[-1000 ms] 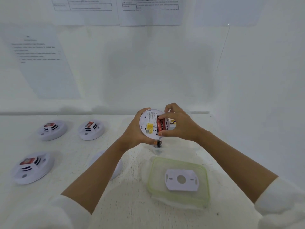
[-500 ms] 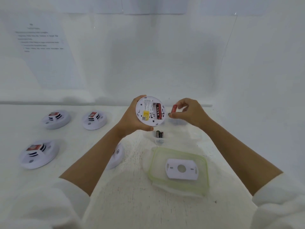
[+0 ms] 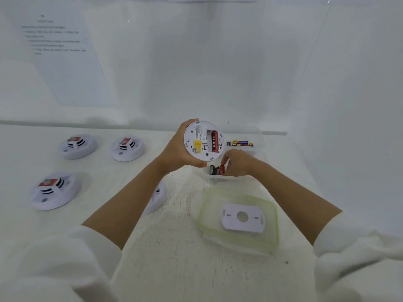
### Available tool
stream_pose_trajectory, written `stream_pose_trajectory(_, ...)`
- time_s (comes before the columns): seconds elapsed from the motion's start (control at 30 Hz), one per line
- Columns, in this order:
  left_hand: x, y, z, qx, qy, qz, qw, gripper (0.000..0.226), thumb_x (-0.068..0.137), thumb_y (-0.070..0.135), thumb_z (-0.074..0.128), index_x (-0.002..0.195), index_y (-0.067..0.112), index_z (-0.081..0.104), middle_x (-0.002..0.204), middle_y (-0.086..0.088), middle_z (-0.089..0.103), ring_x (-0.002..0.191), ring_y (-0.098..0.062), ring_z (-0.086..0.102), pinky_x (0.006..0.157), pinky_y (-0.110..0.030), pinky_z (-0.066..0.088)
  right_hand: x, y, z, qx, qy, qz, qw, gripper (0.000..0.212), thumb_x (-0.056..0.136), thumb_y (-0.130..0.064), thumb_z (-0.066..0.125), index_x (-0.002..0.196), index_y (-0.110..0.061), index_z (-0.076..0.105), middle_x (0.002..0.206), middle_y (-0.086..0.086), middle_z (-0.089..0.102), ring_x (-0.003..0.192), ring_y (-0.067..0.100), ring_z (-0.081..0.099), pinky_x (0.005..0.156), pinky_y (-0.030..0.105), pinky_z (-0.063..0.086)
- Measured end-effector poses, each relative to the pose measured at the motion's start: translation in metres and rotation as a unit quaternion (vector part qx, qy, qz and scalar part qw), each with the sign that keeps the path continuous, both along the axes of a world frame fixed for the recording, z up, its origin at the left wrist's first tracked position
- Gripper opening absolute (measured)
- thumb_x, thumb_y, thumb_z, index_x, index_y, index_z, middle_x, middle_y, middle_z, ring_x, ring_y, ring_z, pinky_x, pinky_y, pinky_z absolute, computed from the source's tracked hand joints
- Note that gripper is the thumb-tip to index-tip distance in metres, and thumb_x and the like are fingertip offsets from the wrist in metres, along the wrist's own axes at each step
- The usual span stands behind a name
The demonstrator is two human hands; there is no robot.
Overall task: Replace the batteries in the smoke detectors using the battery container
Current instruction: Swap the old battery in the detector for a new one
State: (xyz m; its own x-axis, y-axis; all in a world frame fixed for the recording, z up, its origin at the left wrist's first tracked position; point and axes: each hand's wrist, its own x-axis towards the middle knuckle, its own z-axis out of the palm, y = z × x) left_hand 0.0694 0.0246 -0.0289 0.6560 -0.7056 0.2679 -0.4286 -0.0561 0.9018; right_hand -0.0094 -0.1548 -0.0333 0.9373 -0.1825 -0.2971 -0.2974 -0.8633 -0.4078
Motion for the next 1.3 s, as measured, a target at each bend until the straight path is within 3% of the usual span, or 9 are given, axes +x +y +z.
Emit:
stream_pose_trajectory(0.13, 0.000, -0.001, -0.002, -0.001, 0.008, -0.008, 1.000, 0.105, 0.046, 0.006, 0.083, 0.135, 0.017, 0.029, 0.125, 0.007, 0.044, 0.109, 0.010, 0.049, 0.083, -0.014, 0.048, -0.006, -0.008, 0.016, 0.076, -0.005, -0.025, 0.997, 0.037, 0.084, -0.012, 0.064, 0.118, -0.008, 0.048, 0.078, 0.004, 0.061, 0.057, 0.014, 0.055, 0.052, 0.021, 0.045)
stream_pose_trajectory(0.27, -0.003, -0.002, 0.000, -0.005, 0.008, -0.009, 1.000, 0.107, 0.041, 0.012, 0.085, 0.132, 0.018, 0.029, 0.123, 0.007, 0.045, 0.107, 0.011, 0.050, 0.081, -0.013, 0.048, -0.012, -0.004, 0.042, 0.121, -0.256, -0.105, 0.953, 0.006, 0.091, -0.014, 0.049, 0.094, -0.012, 0.054, 0.080, 0.008, 0.062, 0.057, 0.017, 0.054, 0.050, 0.020, 0.042)
stream_pose_trajectory(0.33, -0.006, -0.006, 0.000, -0.010, 0.002, -0.011, 1.000, 0.105, 0.043, 0.005, 0.083, 0.132, 0.016, 0.029, 0.121, 0.008, 0.044, 0.105, 0.012, 0.051, 0.079, -0.012, 0.048, -0.014, 0.006, 0.049, 0.130, -0.301, -0.080, 0.941, 0.007, 0.092, -0.018, 0.048, 0.093, -0.014, 0.053, 0.075, 0.006, 0.059, 0.060, 0.018, 0.051, 0.055, 0.024, 0.041)
stream_pose_trajectory(0.47, -0.013, -0.009, 0.004, -0.017, -0.006, -0.014, 1.000, 0.108, 0.038, 0.021, 0.082, 0.132, 0.013, 0.029, 0.120, 0.008, 0.046, 0.104, 0.010, 0.053, 0.079, -0.013, 0.049, -0.014, 0.018, 0.044, 0.088, -0.308, -0.046, 0.946, 0.002, 0.090, -0.017, 0.050, 0.091, -0.017, 0.049, 0.067, -0.002, 0.043, 0.060, 0.013, 0.041, 0.052, 0.021, 0.033)
stream_pose_trajectory(0.57, -0.014, -0.010, 0.006, -0.019, -0.005, -0.009, 1.000, 0.113, 0.038, 0.011, 0.084, 0.135, 0.006, 0.027, 0.118, 0.008, 0.046, 0.102, 0.011, 0.054, 0.077, -0.013, 0.049, -0.012, 0.020, 0.043, 0.084, -0.330, -0.054, 0.939, 0.009, 0.086, -0.014, 0.053, 0.088, -0.016, 0.045, 0.063, -0.005, 0.039, 0.056, 0.008, 0.037, 0.050, 0.020, 0.029)
stream_pose_trajectory(0.67, -0.015, -0.013, 0.006, -0.019, 0.000, -0.006, 1.000, 0.109, 0.042, 0.001, 0.081, 0.136, 0.006, 0.027, 0.117, 0.009, 0.047, 0.100, 0.011, 0.055, 0.076, -0.013, 0.050, -0.012, 0.021, 0.045, 0.073, -0.333, -0.063, 0.938, 0.014, 0.083, -0.016, 0.059, 0.085, -0.014, 0.045, 0.061, -0.006, 0.038, 0.054, 0.007, 0.034, 0.049, 0.021, 0.027)
stream_pose_trajectory(1.03, -0.022, -0.019, 0.005, -0.016, -0.001, -0.015, 1.000, 0.108, 0.039, 0.023, 0.082, 0.133, 0.015, 0.030, 0.119, 0.011, 0.048, 0.102, 0.011, 0.054, 0.079, -0.013, 0.049, -0.017, 0.019, 0.047, 0.064, -0.345, -0.094, 0.932, 0.023, 0.077, -0.017, 0.063, 0.081, -0.011, 0.041, 0.079, 0.009, 0.050, 0.070, 0.020, 0.042, 0.052, 0.022, 0.032)
stream_pose_trajectory(1.17, -0.018, -0.023, 0.005, -0.013, -0.005, -0.015, 1.000, 0.106, 0.044, 0.006, 0.083, 0.135, 0.014, 0.029, 0.121, 0.008, 0.047, 0.103, 0.011, 0.053, 0.079, -0.013, 0.048, -0.018, 0.018, 0.048, 0.008, -0.354, -0.089, 0.931, 0.026, 0.078, -0.019, 0.062, 0.085, -0.012, 0.038, 0.080, 0.008, 0.048, 0.069, 0.021, 0.041, 0.053, 0.022, 0.030)
stream_pose_trajectory(1.3, -0.017, -0.027, 0.005, -0.006, -0.015, -0.019, 1.000, 0.105, 0.046, 0.005, 0.082, 0.136, 0.016, 0.029, 0.125, 0.004, 0.045, 0.106, 0.009, 0.052, 0.081, -0.013, 0.048, -0.019, 0.015, 0.049, 0.001, -0.394, -0.090, 0.915, 0.025, 0.074, -0.014, 0.064, 0.082, -0.011, 0.040, 0.079, 0.006, 0.046, 0.067, 0.019, 0.040, 0.054, 0.022, 0.030)
